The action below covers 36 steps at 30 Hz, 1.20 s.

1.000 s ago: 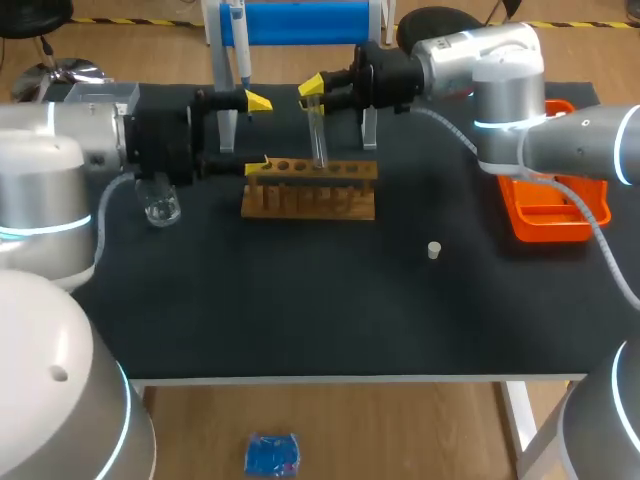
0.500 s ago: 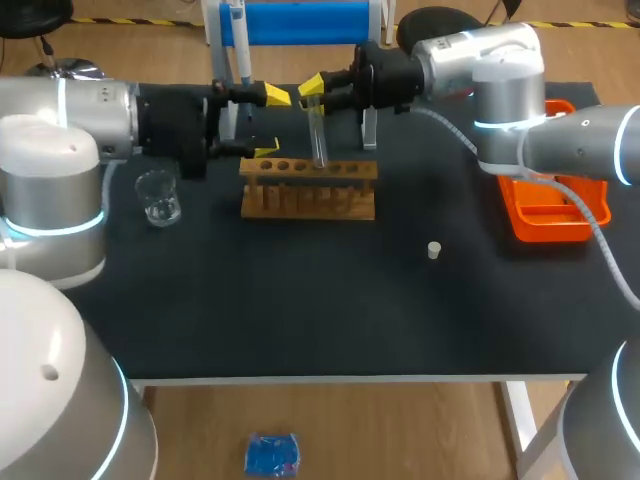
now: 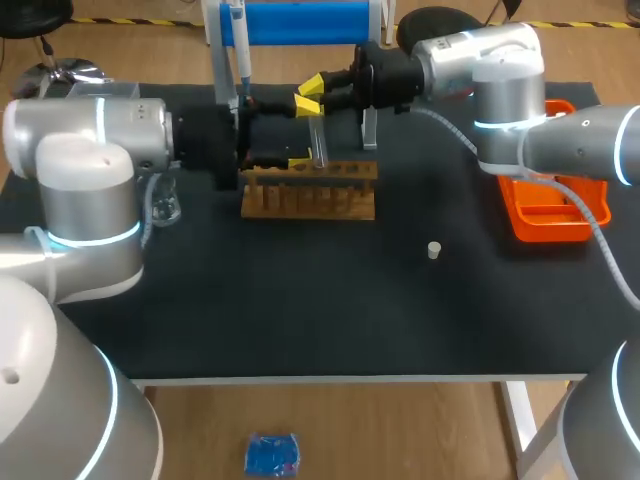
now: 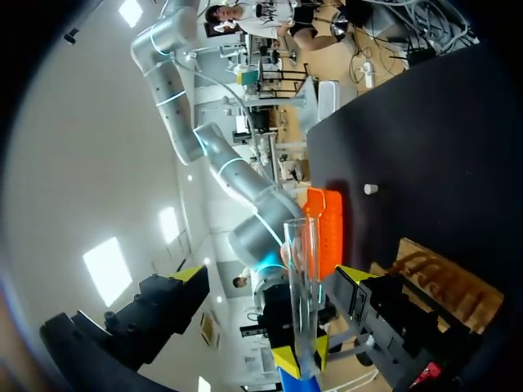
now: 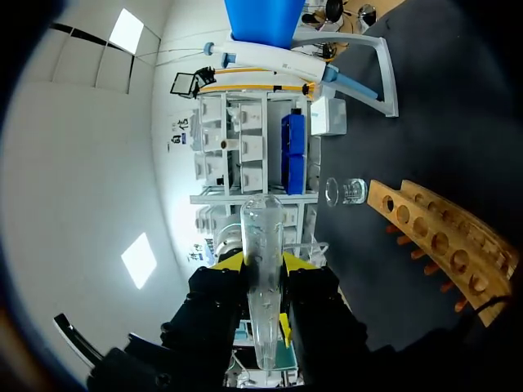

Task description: Invert the test tube, pick up the pipette, mount the tip to pipette, aspirate from beaker and dispense into the tube, eject the tip, return the pipette, and cap with the stopper.

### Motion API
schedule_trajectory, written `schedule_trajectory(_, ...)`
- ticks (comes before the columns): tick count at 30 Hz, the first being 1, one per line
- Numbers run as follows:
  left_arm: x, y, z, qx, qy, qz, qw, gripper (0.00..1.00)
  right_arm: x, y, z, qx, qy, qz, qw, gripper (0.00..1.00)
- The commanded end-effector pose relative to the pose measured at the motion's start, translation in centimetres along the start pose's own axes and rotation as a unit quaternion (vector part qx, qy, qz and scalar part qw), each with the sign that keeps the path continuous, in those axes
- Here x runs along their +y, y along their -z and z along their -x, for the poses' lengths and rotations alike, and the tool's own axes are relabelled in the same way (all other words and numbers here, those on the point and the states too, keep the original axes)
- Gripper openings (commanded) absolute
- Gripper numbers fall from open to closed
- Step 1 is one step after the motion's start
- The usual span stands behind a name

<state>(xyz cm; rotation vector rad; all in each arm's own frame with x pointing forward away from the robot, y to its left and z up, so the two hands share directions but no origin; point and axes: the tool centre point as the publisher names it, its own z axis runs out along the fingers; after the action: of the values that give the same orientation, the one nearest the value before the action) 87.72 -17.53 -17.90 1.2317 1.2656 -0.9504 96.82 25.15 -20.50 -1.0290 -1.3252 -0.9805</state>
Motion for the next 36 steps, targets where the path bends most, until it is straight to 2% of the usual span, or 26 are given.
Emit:
schedule_trajectory(1, 0.7, -1.6, -0.5, -0.032, -0.001, -0.009, 0.999, 1.00, -0.1, 0.0, -0.1, -0.001, 0.000, 0.001, 1.000, 0.00)
schedule_trajectory(3, 0.6, -2.1, -0.7, -0.022, 0.003, -0.014, 1.000, 1.00, -0.1, 0.0, -0.1, -0.001, 0.000, 0.001, 1.000, 0.00)
schedule_trajectory(9, 0.7, -3.0, -1.1, -0.025, 0.020, -0.008, 0.999, 1.00, -0.1, 0.0, -0.1, -0.001, 0.000, 0.001, 1.000, 0.00)
schedule_trajectory(13, 0.8, -3.1, -1.2, -0.025, 0.034, 0.011, 0.999, 1.00, -0.1, 0.0, -0.1, -0.001, 0.000, 0.001, 1.000, 0.00)
schedule_trajectory(19, 0.9, -2.7, -1.3, -0.032, 0.038, 0.010, 0.999, 1.00, -0.1, 0.0, -0.1, -0.001, 0.000, 0.001, 1.000, 0.00)
schedule_trajectory(20, 0.9, -2.7, -1.3, -0.032, 0.039, 0.007, 0.999, 0.80, -0.1, 0.0, -0.1, -0.001, 0.000, 0.001, 1.000, 0.00)
schedule_trajectory(21, 0.8, -2.6, -1.3, -0.031, 0.039, 0.004, 0.999, 0.50, -0.1, 0.0, -0.1, -0.001, 0.000, 0.001, 1.000, 0.00)
schedule_trajectory(22, 0.8, -2.5, -1.3, -0.032, 0.039, 0.003, 0.999, 0.45, -0.1, 0.0, -0.1, -0.001, 0.000, 0.001, 1.000, 0.00)
schedule_trajectory(23, 0.8, -2.5, -1.2, -0.030, 0.038, 0.001, 0.999, 0.33, -0.1, 0.0, -0.1, -0.001, 0.000, 0.001, 1.000, 0.00)
schedule_trajectory(25, 0.8, -2.5, -1.2, -0.027, 0.037, -0.002, 0.999, 0.26, -0.1, 0.0, -0.1, -0.001, 0.000, 0.001, 1.000, 0.00)
schedule_trajectory(29, 0.8, -2.6, -1.2, -0.017, 0.034, -0.009, 0.999, 0.23, -0.1, 0.0, -0.1, -0.001, 0.000, 0.001, 1.000, 0.00)
schedule_trajectory(30, 0.7, -2.6, -1.2, -0.015, 0.032, -0.011, 0.999, 0.19, -0.1, 0.0, -0.1, -0.001, 0.000, 0.001, 1.000, 0.00)
schedule_trajectory(31, 0.7, -2.7, -1.1, -0.009, 0.030, -0.015, 0.999, 0.07, -0.1, 0.0, -0.1, -0.001, 0.000, 0.001, 1.000, 0.00)
schedule_trajectory(32, 0.7, -2.8, -1.1, -0.008, 0.030, -0.015, 0.999, 0.00, -0.1, 0.0, -0.1, -0.001, 0.000, 0.001, 1.000, 0.00)
schedule_trajectory(36, 0.7, -3.0, -1.1, -0.006, 0.023, -0.028, 0.999, 0.00, -0.1, 0.0, -0.1, -0.001, 0.000, 0.001, 1.000, 0.00)
